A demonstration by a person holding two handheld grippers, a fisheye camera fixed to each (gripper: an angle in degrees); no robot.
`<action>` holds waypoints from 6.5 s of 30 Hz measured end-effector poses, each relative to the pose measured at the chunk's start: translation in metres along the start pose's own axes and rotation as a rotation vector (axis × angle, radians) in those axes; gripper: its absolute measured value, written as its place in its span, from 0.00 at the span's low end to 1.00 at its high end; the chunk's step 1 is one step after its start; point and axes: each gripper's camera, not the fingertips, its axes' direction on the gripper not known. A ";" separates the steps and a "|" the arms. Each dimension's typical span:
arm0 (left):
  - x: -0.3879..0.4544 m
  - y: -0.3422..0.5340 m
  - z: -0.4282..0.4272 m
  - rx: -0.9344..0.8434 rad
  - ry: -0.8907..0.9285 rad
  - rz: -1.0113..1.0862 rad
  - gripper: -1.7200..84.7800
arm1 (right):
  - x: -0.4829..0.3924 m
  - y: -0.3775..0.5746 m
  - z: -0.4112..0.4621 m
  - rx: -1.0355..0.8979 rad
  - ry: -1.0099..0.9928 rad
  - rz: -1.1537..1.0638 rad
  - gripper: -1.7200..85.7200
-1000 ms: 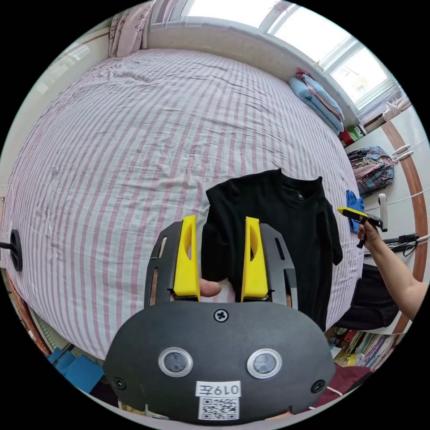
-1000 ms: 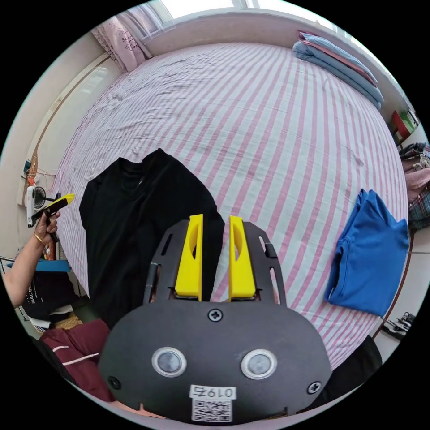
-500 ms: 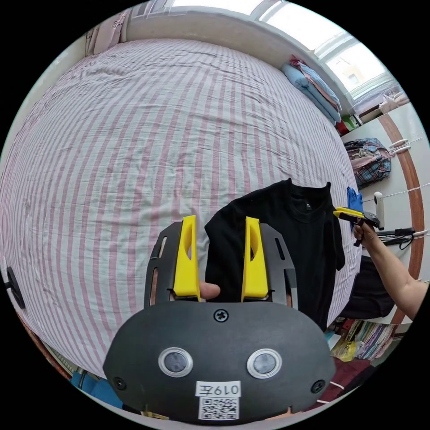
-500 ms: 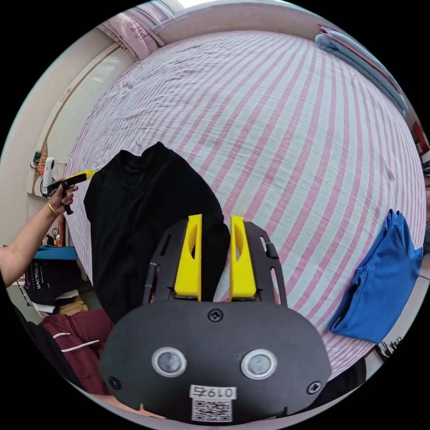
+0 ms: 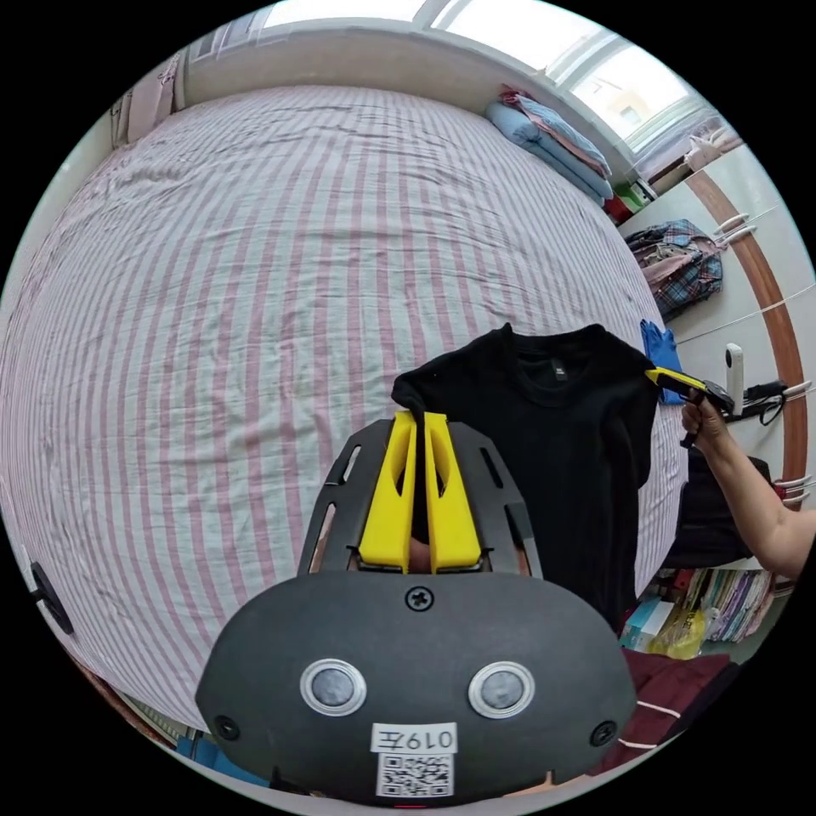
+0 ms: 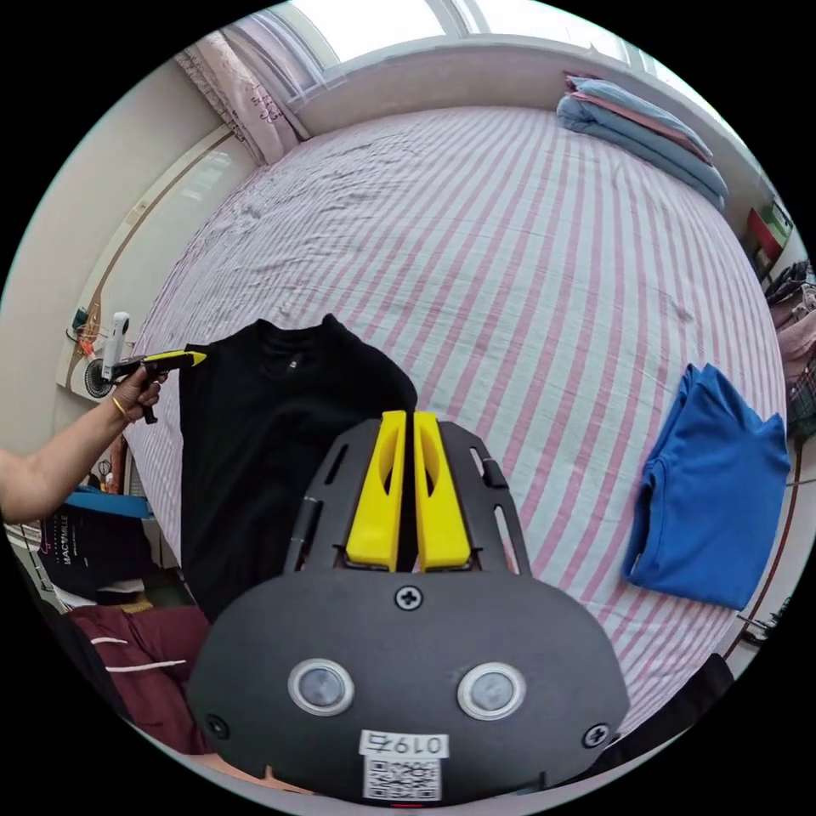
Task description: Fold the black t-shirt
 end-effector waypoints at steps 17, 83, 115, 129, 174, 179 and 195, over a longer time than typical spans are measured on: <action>0.020 -0.085 0.032 0.106 -0.246 0.114 0.04 | -0.006 -0.078 0.018 -0.110 0.317 -0.087 0.02; 0.079 0.000 0.234 -0.089 0.059 0.234 0.04 | -0.030 0.076 0.174 0.108 0.021 0.216 0.02; 0.073 0.030 0.178 0.008 0.129 0.177 0.04 | 0.104 0.219 0.090 0.155 -0.063 0.549 0.10; 0.085 0.062 0.140 -0.038 0.185 0.193 0.04 | 0.102 0.231 0.043 0.069 -0.141 0.582 0.03; -0.241 0.172 -0.066 0.137 0.653 -0.739 0.15 | -0.352 -0.381 -0.219 -0.765 -0.221 -0.841 0.13; -0.253 0.181 -0.066 0.160 0.744 -0.836 0.10 | -0.366 -0.398 -0.247 -0.908 -0.220 -0.791 0.05; -0.192 0.195 -0.141 0.341 0.327 -0.637 0.04 | -0.509 -0.414 -0.400 -0.732 -0.142 -1.282 0.01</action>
